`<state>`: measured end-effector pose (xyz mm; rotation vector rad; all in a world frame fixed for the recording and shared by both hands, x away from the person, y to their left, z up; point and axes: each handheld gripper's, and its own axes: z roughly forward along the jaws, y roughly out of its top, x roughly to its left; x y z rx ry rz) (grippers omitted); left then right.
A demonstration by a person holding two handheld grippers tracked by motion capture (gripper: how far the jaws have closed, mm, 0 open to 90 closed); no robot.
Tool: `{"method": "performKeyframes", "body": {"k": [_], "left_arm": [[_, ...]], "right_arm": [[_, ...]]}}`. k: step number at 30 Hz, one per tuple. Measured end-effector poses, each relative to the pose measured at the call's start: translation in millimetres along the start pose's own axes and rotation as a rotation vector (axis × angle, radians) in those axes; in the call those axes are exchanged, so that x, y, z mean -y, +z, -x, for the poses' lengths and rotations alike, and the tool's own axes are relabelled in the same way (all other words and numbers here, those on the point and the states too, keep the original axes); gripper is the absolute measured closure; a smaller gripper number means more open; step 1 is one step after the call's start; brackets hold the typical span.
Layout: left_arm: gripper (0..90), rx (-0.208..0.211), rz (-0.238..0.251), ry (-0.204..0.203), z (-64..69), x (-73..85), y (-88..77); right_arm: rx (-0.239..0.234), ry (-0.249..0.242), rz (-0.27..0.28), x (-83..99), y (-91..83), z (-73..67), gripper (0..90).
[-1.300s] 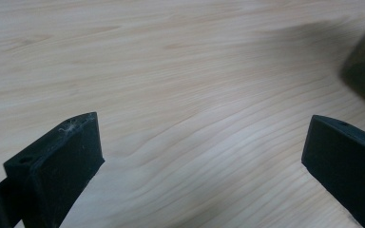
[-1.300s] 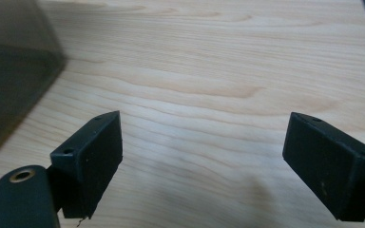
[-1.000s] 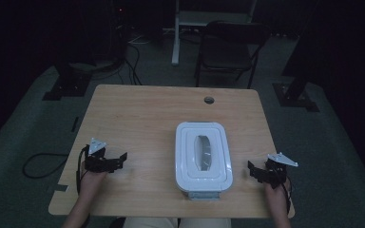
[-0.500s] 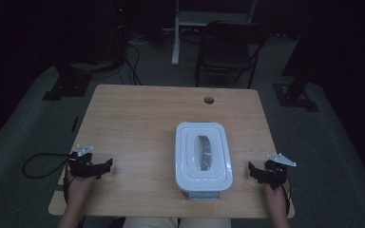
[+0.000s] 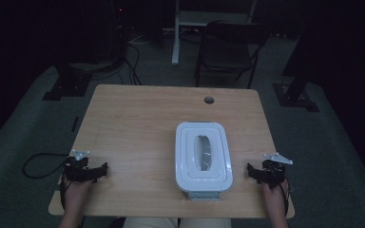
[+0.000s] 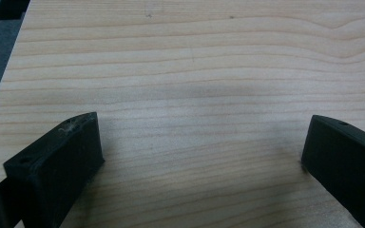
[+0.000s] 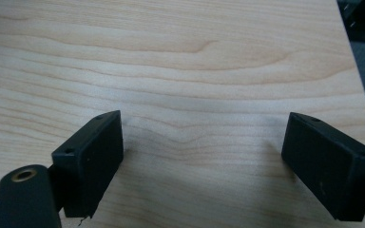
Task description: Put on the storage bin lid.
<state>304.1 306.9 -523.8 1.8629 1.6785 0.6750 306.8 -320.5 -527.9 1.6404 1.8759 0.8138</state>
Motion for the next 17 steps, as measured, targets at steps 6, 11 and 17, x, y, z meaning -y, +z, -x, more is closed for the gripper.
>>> {"method": "performKeyframes", "body": {"k": [6, 11, 17], "left_arm": [[0.6, 0.0, 0.001, -0.003, 0.4, 0.4, -0.2], [0.6, 0.001, 0.001, -0.002, 0.2, 1.8, -1.4], [0.6, 0.001, 0.001, -0.002, 0.2, 1.8, -1.4]], "right_arm": [[-0.002, 0.007, -0.003, 0.0, 0.3, 0.6, 13.2], [-0.002, 0.007, -0.003, 0.0, 0.3, 0.7, 13.2], [-0.002, 0.008, -0.004, 0.0, 0.3, 0.7, 13.1]]}}
